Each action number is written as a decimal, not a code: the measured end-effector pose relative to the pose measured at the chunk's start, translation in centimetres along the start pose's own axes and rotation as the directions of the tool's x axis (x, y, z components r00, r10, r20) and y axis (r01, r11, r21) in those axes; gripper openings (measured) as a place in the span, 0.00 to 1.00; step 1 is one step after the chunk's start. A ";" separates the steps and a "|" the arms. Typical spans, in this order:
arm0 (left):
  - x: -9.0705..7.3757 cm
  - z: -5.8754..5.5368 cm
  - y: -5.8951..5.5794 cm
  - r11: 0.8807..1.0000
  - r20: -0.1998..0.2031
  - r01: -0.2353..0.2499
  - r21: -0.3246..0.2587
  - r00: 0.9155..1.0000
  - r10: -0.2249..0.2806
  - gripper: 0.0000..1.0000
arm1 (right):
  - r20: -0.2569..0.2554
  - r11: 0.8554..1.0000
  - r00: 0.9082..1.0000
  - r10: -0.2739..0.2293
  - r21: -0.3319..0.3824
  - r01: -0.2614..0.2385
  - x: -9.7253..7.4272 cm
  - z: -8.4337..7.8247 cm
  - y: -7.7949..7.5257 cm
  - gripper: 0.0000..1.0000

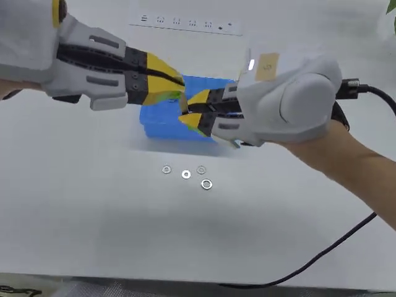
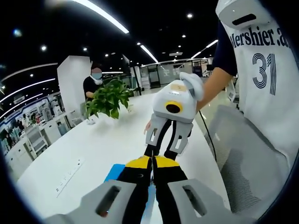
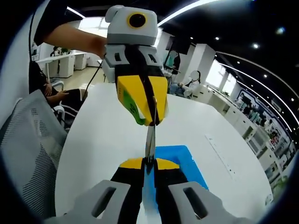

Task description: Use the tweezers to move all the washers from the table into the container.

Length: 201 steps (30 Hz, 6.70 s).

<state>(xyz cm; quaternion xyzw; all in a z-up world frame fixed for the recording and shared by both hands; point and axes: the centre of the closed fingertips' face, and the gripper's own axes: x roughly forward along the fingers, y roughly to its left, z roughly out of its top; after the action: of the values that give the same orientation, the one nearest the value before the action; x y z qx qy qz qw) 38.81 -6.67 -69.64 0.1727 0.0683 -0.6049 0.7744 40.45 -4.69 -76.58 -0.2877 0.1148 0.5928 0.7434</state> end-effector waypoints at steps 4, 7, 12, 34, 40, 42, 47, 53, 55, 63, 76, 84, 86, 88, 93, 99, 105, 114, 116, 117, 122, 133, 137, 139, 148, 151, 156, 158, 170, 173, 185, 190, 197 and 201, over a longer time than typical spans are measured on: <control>0.1 -0.2 -1.5 1.000 0.010 -0.006 -0.014 1.000 0.006 0.05 | -0.003 1.000 1.000 0.021 0.010 -0.021 -0.2 -0.3 1.7 0.08; -0.1 -0.1 -2.5 0.999 0.031 -0.001 -0.035 1.000 0.002 0.05 | -0.011 0.999 0.999 0.036 0.014 -0.035 -0.2 -0.7 2.8 0.08; 0.0 -0.3 -3.8 0.999 0.032 0.013 -0.040 0.999 -0.011 0.05 | -0.019 0.998 0.998 0.056 0.021 -0.056 -0.1 -1.3 4.2 0.08; 5.0 -2.8 -6.6 0.989 0.009 0.133 -0.064 0.991 -0.133 0.05 | -0.073 0.992 0.997 0.023 0.129 -0.014 -1.5 -6.8 6.5 0.09; 5.5 -3.2 -6.1 0.987 0.005 0.146 -0.075 0.989 -0.146 0.05 | -0.082 0.989 0.997 0.011 0.147 0.001 -1.3 -7.5 5.9 0.10; 5.6 -3.4 -5.9 0.986 0.002 0.149 -0.078 0.989 -0.150 0.05 | -0.084 0.989 0.996 0.011 0.147 0.001 -1.1 -7.7 5.9 0.10; 5.9 -3.7 -6.0 0.984 -0.002 0.158 -0.087 0.987 -0.159 0.05 | -0.084 0.986 0.996 0.019 0.168 -0.005 -0.9 -8.1 5.9 0.11; 6.2 -4.2 -6.0 0.982 -0.007 0.164 -0.092 0.986 -0.165 0.05 | -0.087 0.984 0.996 0.025 0.177 -0.009 -0.7 -8.6 6.0 0.11; 6.3 -4.3 -6.0 0.982 -0.006 0.164 -0.095 0.986 -0.166 0.05 | -0.088 0.984 0.996 0.026 0.178 -0.010 -0.6 -8.7 6.0 0.11; 6.5 -4.7 -5.8 0.981 -0.003 0.160 -0.110 0.987 -0.161 0.05 | -0.089 0.982 0.995 0.032 0.186 -0.015 -0.4 -9.1 5.9 0.11; 6.4 -4.8 -5.7 0.976 -0.003 0.168 -0.139 0.985 -0.170 0.05 | -0.095 0.977 0.992 0.089 0.201 -0.068 -0.1 -9.4 6.1 0.14; 6.7 -4.8 -5.0 0.974 -0.005 0.163 -0.155 0.986 -0.166 0.05 | -0.065 0.966 0.983 0.174 0.204 -0.157 0.0 -9.4 5.8 0.12; 6.8 -4.8 -4.9 0.972 -0.006 0.167 -0.164 0.985 -0.170 0.05 | -0.062 0.963 0.981 0.186 0.210 -0.169 -0.1 -9.4 5.9 0.11; 6.8 -4.8 -4.9 0.972 -0.006 0.167 -0.168 0.985 -0.171 0.05 | -0.058 0.961 0.980 0.191 0.215 -0.174 -0.1 -9.4 6.0 0.10; 6.9 -4.9 -4.8 0.972 -0.010 0.164 -0.168 0.986 -0.168 0.05 | -0.053 0.961 0.982 0.181 0.223 -0.165 -0.1 -9.4 6.0 0.10; 6.6 -4.1 -4.9 0.972 -0.010 0.167 -0.165 0.985 -0.171 0.05 | -0.047 0.963 0.985 0.168 0.221 -0.154 -0.5 -8.8 5.8 0.10; 5.6 -2.8 -4.6 0.977 0.001 0.162 -0.138 0.987 -0.163 0.05 | -0.027 0.966 0.987 0.158 0.212 -0.149 -0.9 -7.5 5.4 0.10; 3.4 -0.9 -4.2 0.987 0.008 0.137 -0.083 0.991 -0.137 0.05 | -0.005 0.977 0.989 0.150 0.154 -0.147 -1.3 -4.6 4.6 0.09; 2.8 -0.4 -3.8 0.989 0.008 0.127 -0.073 0.992 -0.127 0.05 | 0.003 0.979 0.990 0.144 0.142 -0.143 -1.2 -3.8 4.3 0.09; 2.6 -0.3 -3.7 0.990 0.006 0.124 -0.068 0.992 -0.124 0.05 | 0.006 0.980 0.990 0.142 0.137 -0.142 -1.2 -3.4 4.1 0.09; 1.6 1.0 -3.0 0.993 0.004 0.118 -0.030 0.993 -0.118 0.05 | 0.020 0.984 0.990 0.136 0.110 -0.138 -1.3 -2.0 3.3 0.09; 0.9 2.7 -0.3 0.995 0.021 0.094 0.023 0.995 -0.094 0.05 | 0.041 0.989 0.990 0.132 0.063 -0.135 -1.3 0.2 0.3 0.09; 1.0 2.9 0.7 0.995 0.020 0.092 0.032 0.996 -0.092 0.05 | 0.053 0.988 0.990 0.131 0.069 -0.135 -1.1 0.4 -0.8 0.09; 1.1 2.9 1.2 0.995 0.019 0.093 0.035 0.995 -0.094 0.05 | 0.056 0.988 0.989 0.134 0.072 -0.138 -0.9 0.5 -1.2 0.09; 1.4 2.4 3.3 0.996 0.024 0.089 0.030 0.996 -0.090 0.05 | 0.058 0.984 0.985 0.163 0.058 -0.167 -0.2 0.2 -3.0 0.09; 1.6 2.0 4.0 0.996 0.022 0.086 0.024 0.996 -0.087 0.05 | 0.062 0.982 0.983 0.171 0.064 -0.175 0.3 -0.1 -3.6 0.09; 2.0 1.2 4.9 0.996 0.016 0.083 0.017 0.996 -0.084 0.05 | 0.069 0.979 0.980 0.186 0.077 -0.191 1.1 -0.8 -4.3 0.09; 2.1 0.8 5.3 0.997 0.014 0.080 0.013 0.997 -0.080 0.05 | 0.070 0.977 0.980 0.189 0.083 -0.194 1.4 -1.0 -4.6 0.09; 3.1 -1.5 7.2 0.998 -0.008 0.067 -0.005 0.998 -0.067 0.05 | 0.067 0.973 0.977 0.201 0.101 -0.207 3.6 -2.9 -6.1 0.09; 3.3 -2.4 7.5 0.998 -0.019 0.067 -0.012 0.998 -0.067 0.05 | 0.060 0.971 0.977 0.206 0.109 -0.212 4.2 -3.7 -6.3 0.09; 4.3 -5.7 8.2 0.996 -0.055 0.058 -0.065 0.997 -0.062 0.05 | 0.039 0.962 0.972 0.230 0.142 -0.233 6.3 -6.4 -6.2 0.10; 4.5 -6.4 8.1 0.995 -0.060 0.065 -0.080 0.996 -0.070 0.05 | 0.030 0.959 0.970 0.241 0.145 -0.243 6.6 -7.1 -5.8 0.10; 4.7 -7.1 7.7 0.993 -0.066 0.075 -0.095 0.994 -0.082 0.05 | 0.021 0.957 0.968 0.248 0.152 -0.248 6.7 -7.7 -5.3 0.10; 4.8 -7.4 7.6 0.992 -0.072 0.082 -0.096 0.993 -0.090 0.05 | 0.019 0.957 0.969 0.246 0.153 -0.245 6.8 -7.9 -5.2 0.10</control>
<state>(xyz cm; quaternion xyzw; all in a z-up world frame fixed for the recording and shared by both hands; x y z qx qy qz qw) 48.13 -6.91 -76.62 0.1561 0.1331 -0.6269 0.7516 48.54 -4.29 -84.92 -0.2128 0.1953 0.6697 0.6841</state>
